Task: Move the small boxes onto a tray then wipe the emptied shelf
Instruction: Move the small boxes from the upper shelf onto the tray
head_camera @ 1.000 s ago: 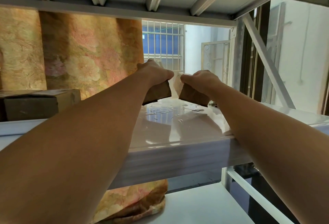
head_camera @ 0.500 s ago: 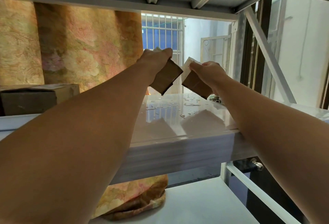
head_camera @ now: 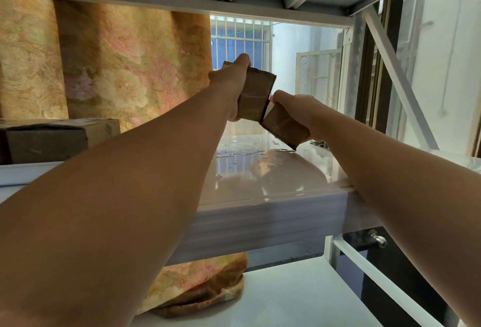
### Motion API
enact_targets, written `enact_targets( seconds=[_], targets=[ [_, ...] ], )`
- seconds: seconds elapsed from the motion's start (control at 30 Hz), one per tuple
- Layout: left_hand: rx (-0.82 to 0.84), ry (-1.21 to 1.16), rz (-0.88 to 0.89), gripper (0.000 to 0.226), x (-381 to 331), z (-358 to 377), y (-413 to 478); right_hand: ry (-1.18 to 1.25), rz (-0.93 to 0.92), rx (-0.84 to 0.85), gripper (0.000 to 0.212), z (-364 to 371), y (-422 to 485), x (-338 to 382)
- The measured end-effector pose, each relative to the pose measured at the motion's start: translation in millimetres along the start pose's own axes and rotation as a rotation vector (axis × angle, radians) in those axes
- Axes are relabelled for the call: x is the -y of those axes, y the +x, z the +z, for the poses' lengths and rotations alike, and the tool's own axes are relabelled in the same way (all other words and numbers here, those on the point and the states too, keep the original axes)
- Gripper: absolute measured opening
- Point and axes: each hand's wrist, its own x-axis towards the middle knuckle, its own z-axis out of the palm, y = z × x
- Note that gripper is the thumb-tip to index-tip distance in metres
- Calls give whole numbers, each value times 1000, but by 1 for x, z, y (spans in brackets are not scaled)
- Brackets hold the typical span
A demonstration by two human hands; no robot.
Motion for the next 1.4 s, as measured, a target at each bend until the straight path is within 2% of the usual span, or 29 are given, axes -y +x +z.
enact_targets(
  seconds=[0.13,0.27,0.37,0.43,0.57,0.67,0.8,1.03,1.13,1.4],
  targets=[
    [27,-37,-27,39,0,-3,-2,63,-4,-18,36,-1,-2,1],
    [-97,-41,-10,60,1,-5,0,306,-38,-163,51,-5,-1,1],
    [-207,-12,50,68,-1,-6,2,192,-124,-291,64,-5,-1,0],
    [-295,179,178,73,-1,-10,5,150,-158,-320,71,-3,-3,1],
    [-361,541,354,76,0,-23,5,90,-236,-310,80,5,-2,11],
    [-379,764,377,77,0,-35,3,39,-302,-318,80,12,-1,22],
    [-396,1021,385,75,-3,-54,-5,-19,-351,-248,76,20,-1,37],
    [-376,1146,373,59,-30,-101,-24,-94,-350,-212,77,53,-19,64],
    [-366,1202,363,62,-41,-128,-29,-121,-361,-198,71,76,-28,79],
    [-335,1164,342,61,-71,-211,-48,-172,-414,-200,73,139,-46,132]
  ],
)
